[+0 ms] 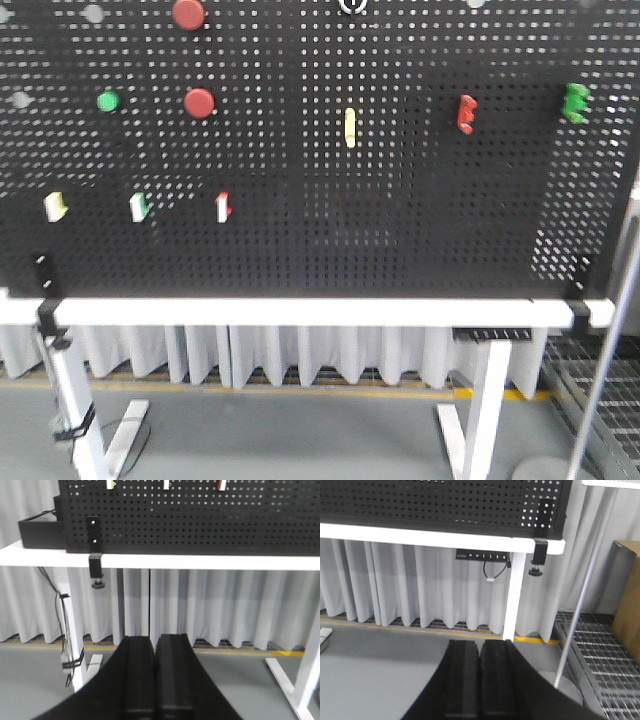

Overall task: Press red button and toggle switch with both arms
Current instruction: 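Drive the base forward up to the black pegboard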

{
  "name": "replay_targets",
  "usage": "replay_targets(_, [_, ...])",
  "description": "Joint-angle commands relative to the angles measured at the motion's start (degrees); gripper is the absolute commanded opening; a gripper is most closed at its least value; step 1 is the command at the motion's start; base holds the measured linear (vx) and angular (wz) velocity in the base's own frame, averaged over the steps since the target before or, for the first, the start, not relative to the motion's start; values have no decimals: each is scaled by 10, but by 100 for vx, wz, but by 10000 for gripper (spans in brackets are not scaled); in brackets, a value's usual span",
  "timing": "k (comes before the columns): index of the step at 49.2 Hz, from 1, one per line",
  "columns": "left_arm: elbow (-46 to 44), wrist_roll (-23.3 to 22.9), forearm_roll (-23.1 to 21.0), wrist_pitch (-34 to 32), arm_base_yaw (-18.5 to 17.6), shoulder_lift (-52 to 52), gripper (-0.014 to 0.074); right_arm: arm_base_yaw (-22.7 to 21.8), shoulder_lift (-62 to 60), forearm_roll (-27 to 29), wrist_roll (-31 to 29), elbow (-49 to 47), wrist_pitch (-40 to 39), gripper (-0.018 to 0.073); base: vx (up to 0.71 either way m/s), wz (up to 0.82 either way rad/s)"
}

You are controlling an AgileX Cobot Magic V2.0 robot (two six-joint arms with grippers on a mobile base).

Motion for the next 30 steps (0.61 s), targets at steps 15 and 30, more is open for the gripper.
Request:
replay_targets(15, [19,-3,-5,-48,-1,-9,2,-5,-8,-2,-3,6,-45,-3,37,-2])
replay_targets(30, [19,-3,-5,-48,-1,-9,2,-5,-8,-2,-3,6,-45,-3,27,-3])
